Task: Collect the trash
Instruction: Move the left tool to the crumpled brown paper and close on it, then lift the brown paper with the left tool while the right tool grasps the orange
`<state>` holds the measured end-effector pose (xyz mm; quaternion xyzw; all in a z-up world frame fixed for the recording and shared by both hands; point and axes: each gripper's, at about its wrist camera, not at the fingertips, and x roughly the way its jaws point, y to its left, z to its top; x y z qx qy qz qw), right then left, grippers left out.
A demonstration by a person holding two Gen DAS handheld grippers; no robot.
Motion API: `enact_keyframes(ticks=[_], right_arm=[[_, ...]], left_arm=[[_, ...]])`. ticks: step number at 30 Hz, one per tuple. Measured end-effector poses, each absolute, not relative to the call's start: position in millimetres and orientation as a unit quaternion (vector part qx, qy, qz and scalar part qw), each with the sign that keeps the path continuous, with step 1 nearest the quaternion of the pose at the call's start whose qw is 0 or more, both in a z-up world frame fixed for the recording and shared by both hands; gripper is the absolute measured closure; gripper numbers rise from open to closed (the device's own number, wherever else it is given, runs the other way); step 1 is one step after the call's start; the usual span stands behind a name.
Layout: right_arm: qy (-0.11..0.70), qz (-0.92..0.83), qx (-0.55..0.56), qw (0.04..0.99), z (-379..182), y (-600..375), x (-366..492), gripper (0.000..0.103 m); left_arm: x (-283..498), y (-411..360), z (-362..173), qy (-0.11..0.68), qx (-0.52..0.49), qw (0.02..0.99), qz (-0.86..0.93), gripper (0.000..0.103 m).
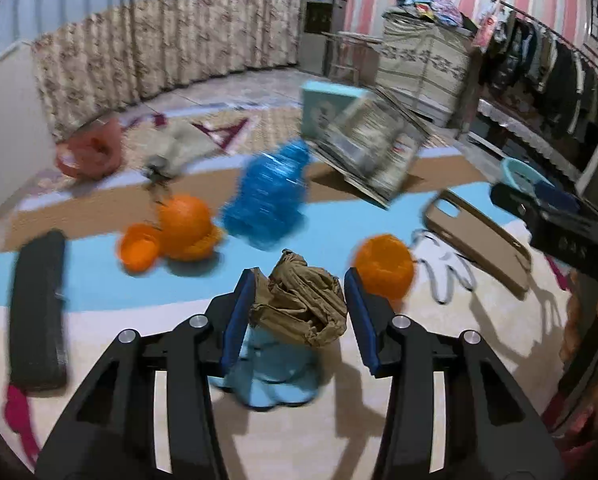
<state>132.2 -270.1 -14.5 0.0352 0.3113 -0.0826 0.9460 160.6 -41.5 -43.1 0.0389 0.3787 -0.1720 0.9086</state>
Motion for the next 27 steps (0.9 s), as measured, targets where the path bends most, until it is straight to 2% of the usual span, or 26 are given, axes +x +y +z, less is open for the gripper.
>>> enact_keyframes(ticks=[8,14,23,27], right_arm=[[0.328,-0.024,0.006,0.944,-26.8,-212.2,132.8,0.01],[0.34,-0.002,-0.042,0.939,-40.2,-170.2,137.1,0.01],[0.371,0.013,-0.028,0.928,-46.4,-170.2,151.8,0.011],[0.384,0.038,-0.024,0.922,-50.3,-164.2,154.9,0.019]], left_arm=[[178.9,19.5,-22.5,0.348,0.005,0.933,-0.089,0.058],[187.1,37.7,-21.7,0.346,-0.001,0.936,-0.067,0.058],[190.5,53.7,-22.8,0.345,-0.019,0.937,-0.052,0.058],[194.0,50.8,-26.3,0.352,-0.024,0.934,-0.05,0.058]])
